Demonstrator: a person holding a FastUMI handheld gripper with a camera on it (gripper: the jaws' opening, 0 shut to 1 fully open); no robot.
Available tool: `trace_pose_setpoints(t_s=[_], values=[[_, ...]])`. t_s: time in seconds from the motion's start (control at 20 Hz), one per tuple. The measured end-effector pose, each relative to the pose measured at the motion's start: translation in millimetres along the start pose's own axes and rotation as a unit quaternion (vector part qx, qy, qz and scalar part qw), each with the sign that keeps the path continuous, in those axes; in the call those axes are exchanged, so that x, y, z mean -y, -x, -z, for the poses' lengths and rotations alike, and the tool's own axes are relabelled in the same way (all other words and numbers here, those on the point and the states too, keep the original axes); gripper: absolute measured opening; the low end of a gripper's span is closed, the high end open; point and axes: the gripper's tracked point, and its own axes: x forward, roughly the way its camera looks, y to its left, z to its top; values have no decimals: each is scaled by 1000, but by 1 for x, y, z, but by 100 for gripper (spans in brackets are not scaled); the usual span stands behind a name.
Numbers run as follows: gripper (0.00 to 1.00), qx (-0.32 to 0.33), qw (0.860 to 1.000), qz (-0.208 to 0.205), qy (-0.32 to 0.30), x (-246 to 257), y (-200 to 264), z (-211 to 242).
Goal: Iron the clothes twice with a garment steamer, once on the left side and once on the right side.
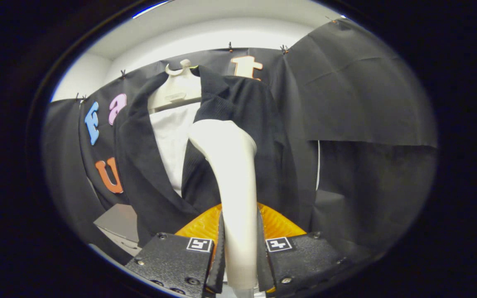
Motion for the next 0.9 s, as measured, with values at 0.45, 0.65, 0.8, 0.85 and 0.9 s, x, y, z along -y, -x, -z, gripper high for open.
trace_pose_setpoints(t_s=[0.45,0.65,0.8,0.85,0.9], values=[[34,-19,999,30,28,0,-10,16],[34,-25,999,34,34,3,-10,28],[34,-33,998,38,39,3,-10,40],[34,-36,998,38,41,3,-10,45],[34,-38,998,40,43,3,-10,48]])
